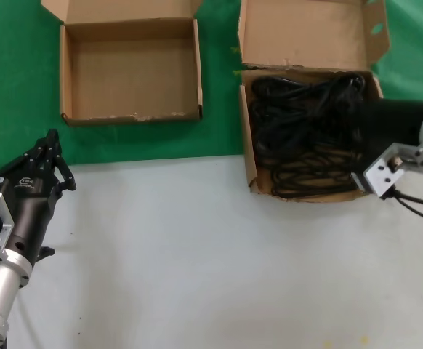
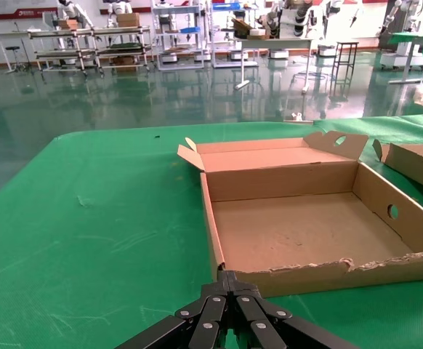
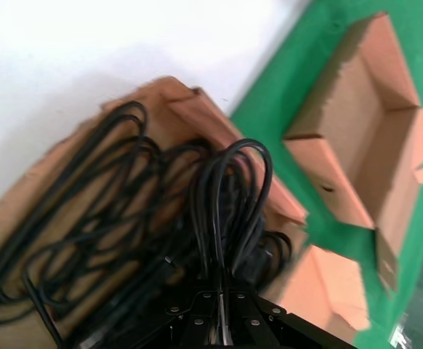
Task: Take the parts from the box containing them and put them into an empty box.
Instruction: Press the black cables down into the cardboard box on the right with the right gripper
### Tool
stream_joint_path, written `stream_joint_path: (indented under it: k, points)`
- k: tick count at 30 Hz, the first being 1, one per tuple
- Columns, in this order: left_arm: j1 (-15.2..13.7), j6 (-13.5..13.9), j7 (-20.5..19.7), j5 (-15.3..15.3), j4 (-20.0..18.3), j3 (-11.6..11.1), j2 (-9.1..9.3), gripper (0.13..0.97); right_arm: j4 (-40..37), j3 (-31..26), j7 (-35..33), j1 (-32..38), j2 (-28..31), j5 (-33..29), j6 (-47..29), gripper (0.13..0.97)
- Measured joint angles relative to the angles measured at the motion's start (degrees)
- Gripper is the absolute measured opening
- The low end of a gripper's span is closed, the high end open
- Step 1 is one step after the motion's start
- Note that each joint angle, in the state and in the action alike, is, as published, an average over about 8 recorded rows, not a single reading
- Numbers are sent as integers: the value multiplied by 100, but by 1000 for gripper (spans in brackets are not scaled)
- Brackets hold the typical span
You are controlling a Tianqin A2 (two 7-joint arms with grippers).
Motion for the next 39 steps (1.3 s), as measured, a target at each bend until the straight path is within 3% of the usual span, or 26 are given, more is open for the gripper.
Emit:
stream_joint_path:
  k: [16,28,39]
  points:
    - [0,0,0,0,0,0,0,145,927,322,695,329,122,-256,-377,150]
    - [0,0,0,0,0,0,0,145,848,161,937,26,99,-399,-601,161]
    - [0,0,0,0,0,0,0,145,497,-16,918,36,-172,-612,-554,266]
